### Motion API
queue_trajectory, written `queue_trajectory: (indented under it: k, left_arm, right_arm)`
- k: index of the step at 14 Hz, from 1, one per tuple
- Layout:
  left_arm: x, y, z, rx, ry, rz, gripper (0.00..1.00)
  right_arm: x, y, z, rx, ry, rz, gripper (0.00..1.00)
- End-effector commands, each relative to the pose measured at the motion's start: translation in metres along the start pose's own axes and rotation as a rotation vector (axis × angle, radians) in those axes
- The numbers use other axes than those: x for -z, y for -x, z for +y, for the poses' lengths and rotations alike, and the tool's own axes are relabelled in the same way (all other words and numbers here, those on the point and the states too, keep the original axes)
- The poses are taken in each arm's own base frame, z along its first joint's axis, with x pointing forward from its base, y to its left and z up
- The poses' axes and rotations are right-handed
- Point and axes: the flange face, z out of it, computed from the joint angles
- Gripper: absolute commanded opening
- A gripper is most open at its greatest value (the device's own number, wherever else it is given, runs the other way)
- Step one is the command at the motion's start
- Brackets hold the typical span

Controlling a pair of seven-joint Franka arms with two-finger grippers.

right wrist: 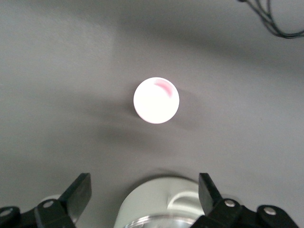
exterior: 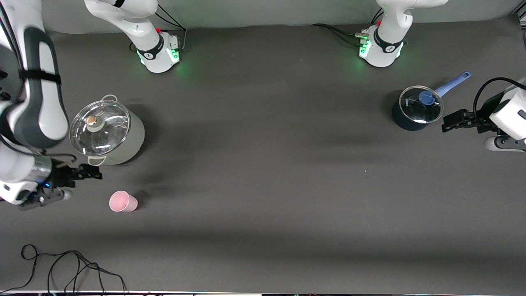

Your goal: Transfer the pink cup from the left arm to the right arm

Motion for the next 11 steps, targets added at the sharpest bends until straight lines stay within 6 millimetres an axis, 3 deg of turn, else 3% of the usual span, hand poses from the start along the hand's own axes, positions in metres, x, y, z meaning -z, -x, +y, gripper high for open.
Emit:
queue_trajectory:
  k: [1, 3, 7, 11]
  left_arm:
    - [0.005, -0.001, 0.001, -0.015, -0.018, -0.012, 1.0]
    - [0.005, -0.001, 0.002, -0.017, -0.018, -0.012, 1.0]
    - [0.007, -0.001, 0.008, -0.025, -0.017, -0.008, 1.0]
    - [0.006, -0.001, 0.006, -0.022, -0.017, -0.011, 1.0]
  right_arm:
    - [0.052, 0.026, -0.012, -0.116, 0.052, 0.002, 1.0]
    - [0.087, 0.047, -0.02, -0.228, 0.059, 0.012, 1.0]
    - [0.131, 0.077, -0.028, -0.252, 0.054, 0.024, 1.0]
    - [0.143, 0.08, -0.038, -0.252, 0.053, 0.031, 1.0]
